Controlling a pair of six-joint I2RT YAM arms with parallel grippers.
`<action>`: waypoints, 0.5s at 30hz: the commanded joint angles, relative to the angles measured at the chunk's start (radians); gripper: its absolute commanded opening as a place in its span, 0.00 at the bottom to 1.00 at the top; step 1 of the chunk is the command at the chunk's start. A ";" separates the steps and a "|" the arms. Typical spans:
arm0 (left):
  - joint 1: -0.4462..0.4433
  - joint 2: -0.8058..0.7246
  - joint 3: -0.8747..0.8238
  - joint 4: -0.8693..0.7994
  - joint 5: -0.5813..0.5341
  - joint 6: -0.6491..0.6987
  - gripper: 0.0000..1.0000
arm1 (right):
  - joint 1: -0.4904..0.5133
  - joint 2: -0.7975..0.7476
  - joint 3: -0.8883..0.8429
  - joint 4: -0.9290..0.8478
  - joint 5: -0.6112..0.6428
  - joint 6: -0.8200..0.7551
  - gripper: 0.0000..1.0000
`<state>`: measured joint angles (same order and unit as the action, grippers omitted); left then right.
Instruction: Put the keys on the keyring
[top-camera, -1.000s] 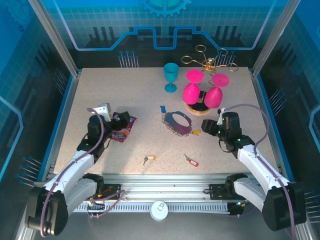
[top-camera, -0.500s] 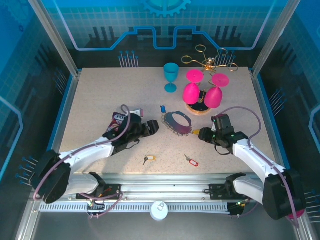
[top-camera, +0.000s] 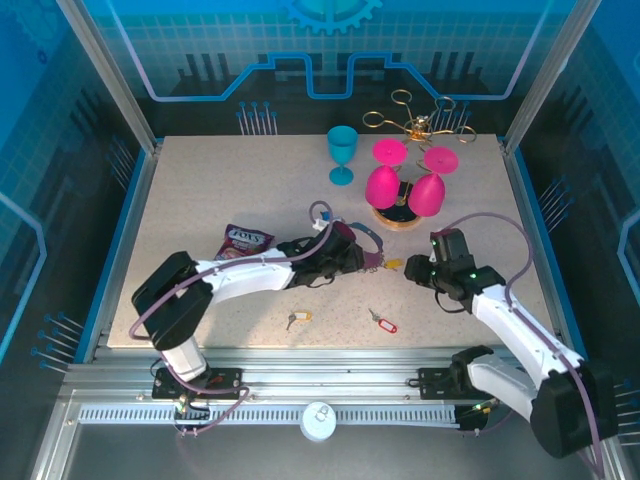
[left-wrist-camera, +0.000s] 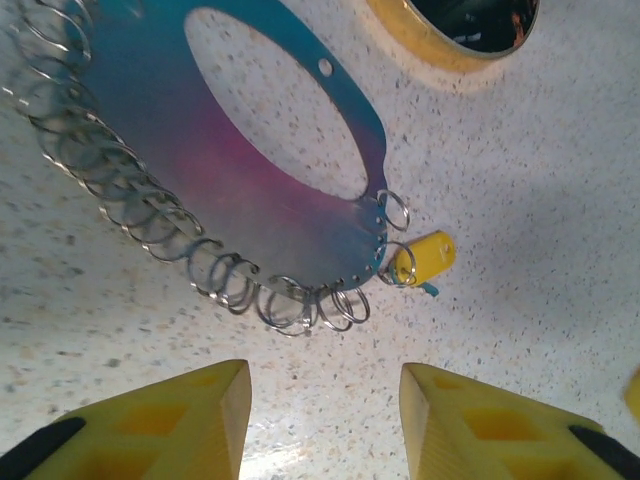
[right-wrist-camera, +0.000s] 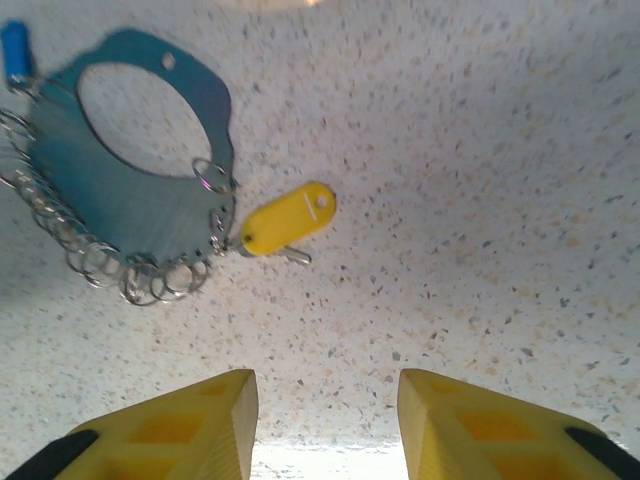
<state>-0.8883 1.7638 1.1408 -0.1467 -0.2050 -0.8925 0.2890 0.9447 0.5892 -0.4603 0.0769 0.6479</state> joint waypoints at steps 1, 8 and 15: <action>-0.018 0.072 0.095 -0.124 -0.023 -0.009 0.41 | 0.013 -0.031 -0.018 -0.043 0.027 0.027 0.42; -0.020 0.202 0.250 -0.237 -0.067 0.006 0.38 | 0.015 -0.037 -0.029 -0.044 0.015 0.038 0.43; -0.020 0.277 0.334 -0.320 -0.128 -0.014 0.35 | 0.014 -0.043 -0.033 -0.044 0.020 0.035 0.42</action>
<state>-0.9047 2.0125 1.4372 -0.3882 -0.2863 -0.8925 0.2890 0.9154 0.5686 -0.4816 0.0792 0.6670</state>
